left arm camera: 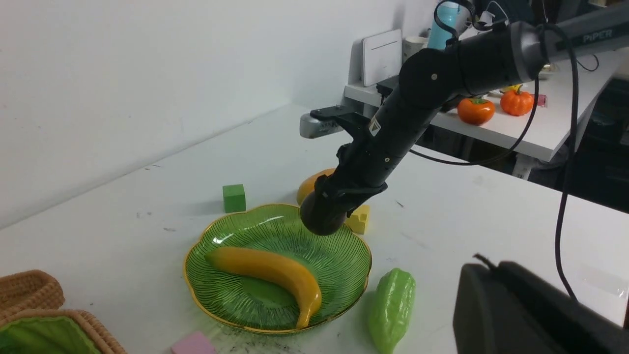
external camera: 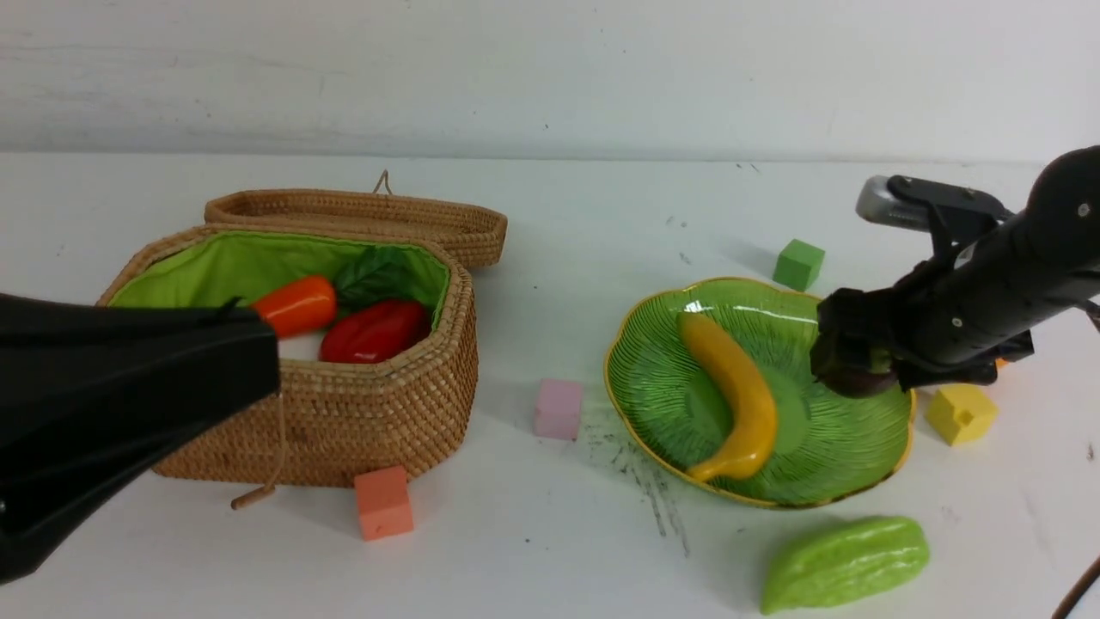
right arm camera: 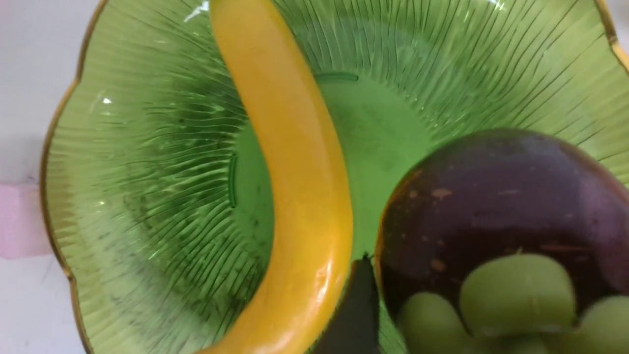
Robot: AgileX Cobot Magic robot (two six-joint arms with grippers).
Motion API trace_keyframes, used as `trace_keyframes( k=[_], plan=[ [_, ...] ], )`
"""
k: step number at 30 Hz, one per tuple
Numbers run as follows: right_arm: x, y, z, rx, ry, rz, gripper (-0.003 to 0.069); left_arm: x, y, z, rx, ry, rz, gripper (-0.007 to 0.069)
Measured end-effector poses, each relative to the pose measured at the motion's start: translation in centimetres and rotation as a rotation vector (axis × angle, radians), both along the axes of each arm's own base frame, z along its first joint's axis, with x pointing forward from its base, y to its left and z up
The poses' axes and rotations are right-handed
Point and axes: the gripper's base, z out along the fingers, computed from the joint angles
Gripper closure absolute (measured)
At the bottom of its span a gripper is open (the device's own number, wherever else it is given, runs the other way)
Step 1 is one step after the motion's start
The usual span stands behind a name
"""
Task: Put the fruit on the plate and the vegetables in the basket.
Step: Use the right arm to grab a mangosteen and put it into the right plate, then take a chayote with your right arm and place it on the basket on the left.
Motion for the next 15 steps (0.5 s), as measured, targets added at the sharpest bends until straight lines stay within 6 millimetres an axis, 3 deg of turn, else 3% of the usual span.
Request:
trace_keyframes(
  k=[7,12,15],
  plan=[
    [-0.1,0.1,0.9,-0.008,0.05,0.028,0.0001,0.0,0.0,0.0,0.002,0.003,-0.006,0.0625],
    [0.1,0.5,4.8,-0.027,0.108,0.133,0.013,-0.1,-0.1,-0.1,0.007,0.008,-0.016,0.0624],
    [-0.5,0.7,6.0,-0.053,0.166,0.226,0.0216,-0.1,-0.1,-0.1,0.007,0.008,-0.016,0.0623]
  ],
)
